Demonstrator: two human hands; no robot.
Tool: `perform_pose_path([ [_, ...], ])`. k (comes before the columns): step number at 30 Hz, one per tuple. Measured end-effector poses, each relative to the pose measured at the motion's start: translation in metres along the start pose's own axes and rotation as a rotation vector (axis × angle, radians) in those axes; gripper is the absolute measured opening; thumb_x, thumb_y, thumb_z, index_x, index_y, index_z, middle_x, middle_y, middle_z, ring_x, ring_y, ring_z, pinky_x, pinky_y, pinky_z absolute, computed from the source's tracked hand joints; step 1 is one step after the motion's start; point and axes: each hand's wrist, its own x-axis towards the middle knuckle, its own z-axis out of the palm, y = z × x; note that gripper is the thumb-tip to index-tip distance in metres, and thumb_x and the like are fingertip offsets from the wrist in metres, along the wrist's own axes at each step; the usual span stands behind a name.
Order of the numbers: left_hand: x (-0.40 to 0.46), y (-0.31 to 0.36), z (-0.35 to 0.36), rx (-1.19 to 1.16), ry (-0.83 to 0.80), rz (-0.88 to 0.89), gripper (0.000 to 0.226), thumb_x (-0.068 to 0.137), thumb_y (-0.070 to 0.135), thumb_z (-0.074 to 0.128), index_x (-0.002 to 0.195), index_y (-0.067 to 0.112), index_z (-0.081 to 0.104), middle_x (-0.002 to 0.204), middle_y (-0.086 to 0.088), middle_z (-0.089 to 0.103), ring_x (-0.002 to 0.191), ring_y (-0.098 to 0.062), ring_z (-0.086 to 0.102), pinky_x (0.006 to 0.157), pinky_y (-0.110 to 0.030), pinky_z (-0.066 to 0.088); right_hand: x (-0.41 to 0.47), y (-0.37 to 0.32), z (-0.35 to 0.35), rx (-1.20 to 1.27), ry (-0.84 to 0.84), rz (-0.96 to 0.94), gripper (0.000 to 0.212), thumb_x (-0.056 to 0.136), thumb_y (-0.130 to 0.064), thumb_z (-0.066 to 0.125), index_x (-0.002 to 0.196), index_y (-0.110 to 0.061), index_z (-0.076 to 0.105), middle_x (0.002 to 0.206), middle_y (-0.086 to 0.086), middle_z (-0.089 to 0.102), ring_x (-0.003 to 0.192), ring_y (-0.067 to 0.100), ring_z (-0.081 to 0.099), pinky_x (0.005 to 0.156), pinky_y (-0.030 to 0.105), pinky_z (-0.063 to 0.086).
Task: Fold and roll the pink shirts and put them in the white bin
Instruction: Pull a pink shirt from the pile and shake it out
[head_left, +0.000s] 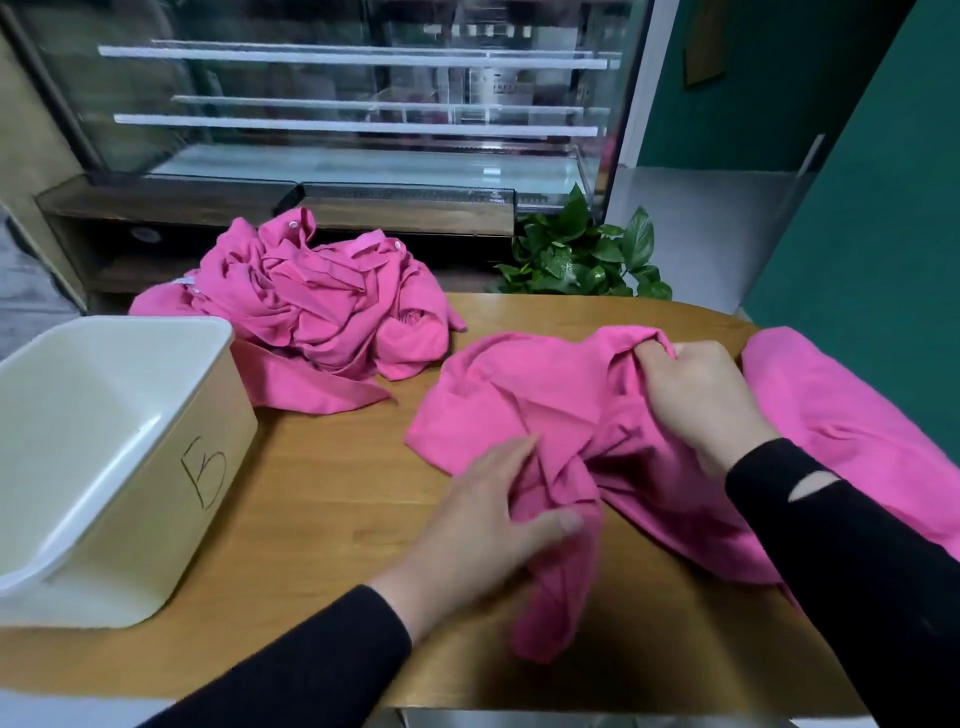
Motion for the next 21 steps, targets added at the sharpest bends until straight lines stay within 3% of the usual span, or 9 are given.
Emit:
perform_pose_path([
  [3,-0.032,0.005,0.032,0.2,-0.038,-0.052,0.144,0.044,0.099,0.049,0.159,0.03,-0.005,0.164,0.02,-0.011,0.149,0.003,-0.014,0.125,-0.035,-0.003,0.003,0.003,-0.001,0.051,0.051,0.031,0.053,0.103,-0.022,0.044,0.051,-0.014,0.037,0.052,0.008,0.04,0.051,0.023,0.033,0.049,0.033,0.021],
  [6,-0.043,0.012,0.057,0.28,-0.018,-0.149,0.14,0.054,0.091,0.056,0.157,0.028,-0.016,0.157,0.018,-0.029,0.145,0.001,-0.026,0.121,-0.038,-0.008,0.003,0.0,-0.001,0.038,0.059,0.002,0.052,0.103,-0.022,0.044,0.052,-0.015,0.035,0.053,0.006,0.039,0.051,0.022,0.031,0.049,0.034,0.02],
  [7,-0.042,0.011,0.065,0.335,-0.014,-0.154,0.132,0.059,0.087,0.053,0.159,0.025,-0.006,0.161,0.015,-0.021,0.148,-0.001,-0.016,0.121,-0.04,0.0,0.002,-0.002,-0.001,0.016,0.063,-0.017,0.051,0.103,-0.021,0.044,0.053,-0.014,0.035,0.054,0.007,0.039,0.052,0.021,0.03,0.049,0.035,0.021],
  [9,-0.039,0.005,0.073,0.448,-0.036,-0.112,0.11,0.059,0.083,0.047,0.15,0.021,0.039,0.162,0.005,0.028,0.146,-0.009,0.032,0.112,-0.045,0.033,0.001,-0.006,-0.003,0.0,0.091,-0.049,0.05,0.103,-0.019,0.043,0.054,-0.013,0.036,0.055,0.007,0.039,0.052,0.021,0.03,0.048,0.034,0.023],
  [11,-0.041,-0.008,0.076,0.512,-0.001,0.033,0.077,0.068,0.078,0.047,0.124,0.028,0.064,0.133,0.01,0.063,0.122,-0.009,0.06,0.1,-0.04,0.048,0.003,-0.01,-0.01,-0.012,0.12,-0.083,0.049,0.103,-0.017,0.042,0.054,-0.011,0.038,0.055,0.008,0.041,0.053,0.022,0.033,0.051,0.037,0.025],
  [13,-0.043,-0.024,0.073,0.506,0.068,0.178,0.035,0.08,0.052,0.059,0.108,0.034,0.067,0.115,0.016,0.068,0.109,-0.005,0.063,0.095,-0.032,0.044,0.007,-0.013,-0.02,-0.07,0.135,-0.125,0.048,0.104,-0.014,0.04,0.056,-0.008,0.038,0.056,0.01,0.041,0.055,0.025,0.033,0.053,0.04,0.024],
  [15,-0.036,-0.026,0.055,0.379,0.151,0.198,0.011,0.086,0.027,0.063,0.094,0.034,0.065,0.096,0.015,0.069,0.093,-0.001,0.061,0.082,-0.03,0.041,0.013,-0.012,-0.031,-0.085,0.169,-0.136,0.047,0.104,-0.017,0.041,0.058,-0.005,0.041,0.057,0.012,0.041,0.056,0.026,0.032,0.051,0.039,0.024],
  [18,0.0,-0.01,-0.011,-0.103,0.338,-0.002,0.025,0.102,0.019,0.052,0.081,0.031,0.06,0.074,0.011,0.063,0.072,0.005,0.058,0.07,-0.025,0.043,0.025,-0.01,-0.044,-0.174,0.186,-0.197,0.047,0.104,-0.022,0.043,0.059,-0.007,0.041,0.056,0.012,0.042,0.055,0.028,0.034,0.051,0.035,0.029],
  [21,0.051,0.009,-0.102,-0.185,0.747,0.035,0.032,0.104,0.03,0.045,0.074,0.024,0.052,0.07,0.007,0.055,0.066,-0.009,0.049,0.065,-0.035,0.041,0.036,-0.004,-0.056,-0.219,0.232,-0.243,0.031,0.097,-0.012,0.047,0.067,-0.01,0.051,0.066,0.013,0.054,0.066,0.033,0.047,0.057,0.04,0.037],
])
